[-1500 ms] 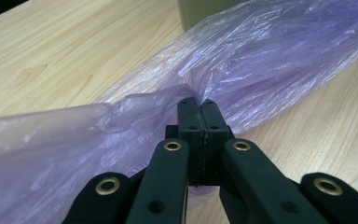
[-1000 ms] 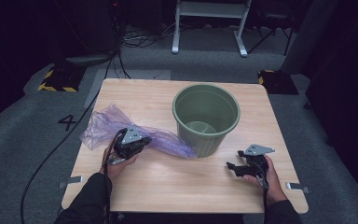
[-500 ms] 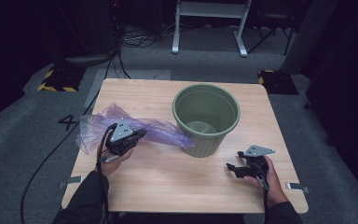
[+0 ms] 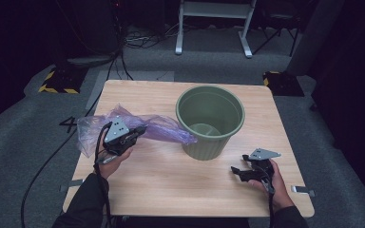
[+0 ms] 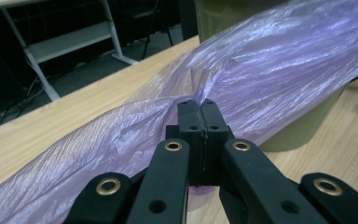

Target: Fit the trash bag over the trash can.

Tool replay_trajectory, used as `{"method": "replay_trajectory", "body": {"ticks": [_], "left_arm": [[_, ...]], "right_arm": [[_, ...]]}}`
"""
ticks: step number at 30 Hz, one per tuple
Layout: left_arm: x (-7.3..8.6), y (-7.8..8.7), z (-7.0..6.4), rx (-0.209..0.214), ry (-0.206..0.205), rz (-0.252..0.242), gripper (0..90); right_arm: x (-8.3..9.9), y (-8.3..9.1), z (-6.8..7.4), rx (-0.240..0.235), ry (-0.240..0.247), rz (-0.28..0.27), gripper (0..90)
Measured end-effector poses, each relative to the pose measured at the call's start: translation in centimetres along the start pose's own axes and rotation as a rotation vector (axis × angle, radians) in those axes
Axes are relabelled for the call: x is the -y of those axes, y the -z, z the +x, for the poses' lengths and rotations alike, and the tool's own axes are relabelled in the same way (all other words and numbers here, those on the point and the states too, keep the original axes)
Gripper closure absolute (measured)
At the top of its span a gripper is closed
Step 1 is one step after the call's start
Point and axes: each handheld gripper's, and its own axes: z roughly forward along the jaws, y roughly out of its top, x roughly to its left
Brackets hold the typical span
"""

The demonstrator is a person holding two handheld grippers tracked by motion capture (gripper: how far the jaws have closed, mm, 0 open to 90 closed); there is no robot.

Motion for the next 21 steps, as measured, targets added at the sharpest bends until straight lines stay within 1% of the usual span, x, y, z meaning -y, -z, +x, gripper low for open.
{"method": "replay_trajectory", "body": {"ticks": [1, 2, 4, 5, 6, 8, 11, 16, 18, 20, 21], "left_arm": [[-0.3, 0.2, -0.1, -0.001, -0.004, -0.014, 89.7], [-0.3, 0.2, -0.1, -0.001, -0.004, -0.014, 89.7], [-0.8, 0.6, -0.2, 0.004, 0.006, -0.036, 89.8], [-0.8, 0.6, -0.2, 0.004, 0.006, -0.036, 89.8], [-1.1, 0.8, -0.4, -0.006, -0.007, -0.036, 89.8], [-1.3, 0.9, -0.5, -0.010, -0.008, -0.039, 89.7], [-1.7, 1.3, -0.4, -0.011, 0.009, -0.063, 89.8], [-2.5, 1.6, -0.2, -0.019, 0.014, -0.090, 89.8], [-3.1, 1.7, -0.1, -0.014, 0.021, -0.103, 89.8], [-3.5, 1.8, 0.0, -0.018, 0.017, -0.110, 89.8], [-4.2, 1.9, 0.1, -0.022, 0.012, -0.115, 89.8]], "right_arm": [[0.0, 0.0, 0.0, 0.000, 0.000, 0.000, 25.1], [0.0, 0.0, 0.0, 0.000, 0.000, 0.000, 25.1], [0.0, 0.0, 0.0, 0.000, -0.001, 0.000, 25.1], [0.0, 0.0, 0.0, 0.000, -0.001, 0.000, 25.1], [0.0, 0.0, 0.0, -0.001, -0.002, 0.000, 25.1], [0.0, 0.0, 0.0, -0.001, -0.002, -0.001, 25.2], [0.0, 0.0, 0.0, -0.002, -0.002, 0.000, 25.2], [0.0, 0.0, 0.0, -0.003, -0.003, 0.000, 25.1], [0.0, 0.0, -0.1, -0.006, -0.002, 0.001, 25.2], [0.0, 0.0, -0.1, -0.006, -0.001, 0.001, 25.2], [-0.1, -0.1, -0.1, -0.006, 0.000, 0.001, 25.2]]}}
